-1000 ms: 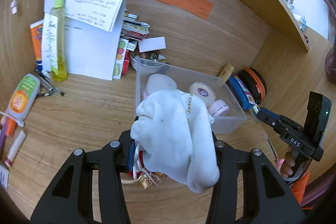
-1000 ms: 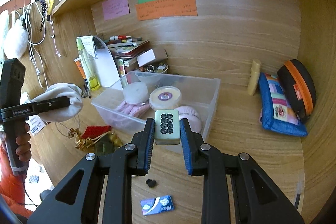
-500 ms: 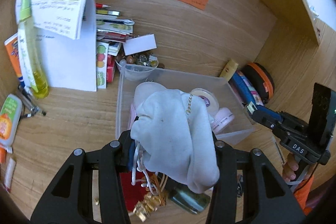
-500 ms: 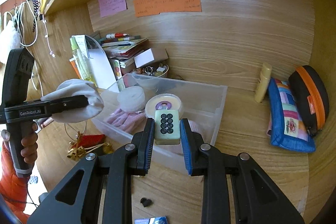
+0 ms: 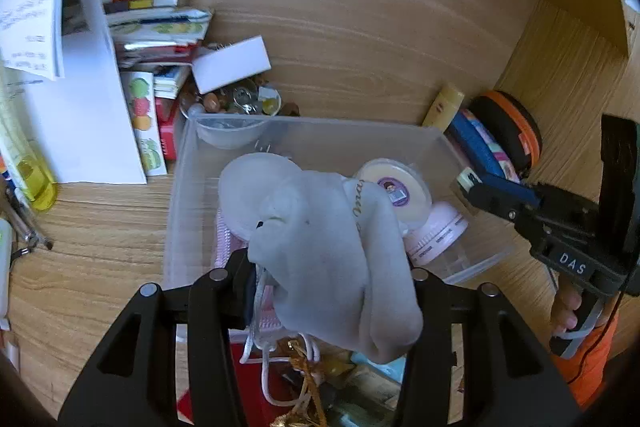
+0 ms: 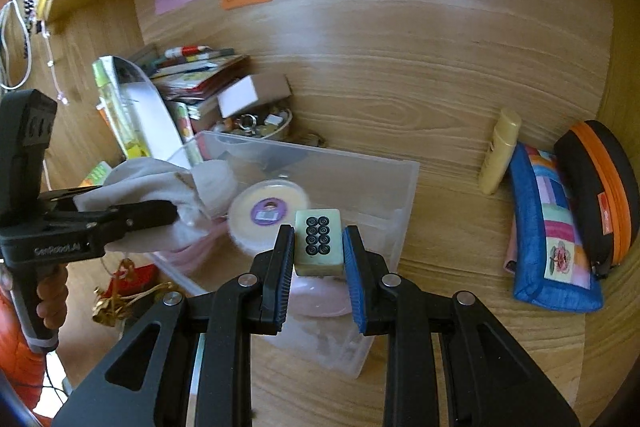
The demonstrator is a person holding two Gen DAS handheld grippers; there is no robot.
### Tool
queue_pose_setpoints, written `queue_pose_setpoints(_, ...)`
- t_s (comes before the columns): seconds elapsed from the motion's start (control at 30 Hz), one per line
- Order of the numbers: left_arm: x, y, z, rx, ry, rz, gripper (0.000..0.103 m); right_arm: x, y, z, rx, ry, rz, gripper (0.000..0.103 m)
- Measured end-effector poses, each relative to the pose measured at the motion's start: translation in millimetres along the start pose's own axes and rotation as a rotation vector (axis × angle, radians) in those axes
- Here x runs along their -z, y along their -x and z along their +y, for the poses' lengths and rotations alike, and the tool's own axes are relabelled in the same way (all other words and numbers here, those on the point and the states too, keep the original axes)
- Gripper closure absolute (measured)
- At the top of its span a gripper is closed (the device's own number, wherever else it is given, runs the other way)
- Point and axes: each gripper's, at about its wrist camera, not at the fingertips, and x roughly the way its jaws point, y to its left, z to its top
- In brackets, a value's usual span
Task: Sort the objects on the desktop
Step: 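Carry the cloth pouch with the left gripper while the right gripper carries the domino tile over the box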
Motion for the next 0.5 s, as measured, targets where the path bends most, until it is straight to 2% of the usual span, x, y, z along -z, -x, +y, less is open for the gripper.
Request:
queue_pose_setpoints(0.17,-3,-20,2,-0.021,-0.022,0.048,0.057,-6,-13,-1,0.022,0.015,0.029,0.081)
queue_pose_setpoints(0.37,-2,-35,-6,-0.06,-0.077,0.074,0.056,-9,-28,3,0.057,0.05,0.064,0.081)
queue_pose_setpoints(0.5,-2,-36,-7,-0.056,-0.081,0.079,0.054,-10,-35,5,0.072,0.064,0.078,0.081)
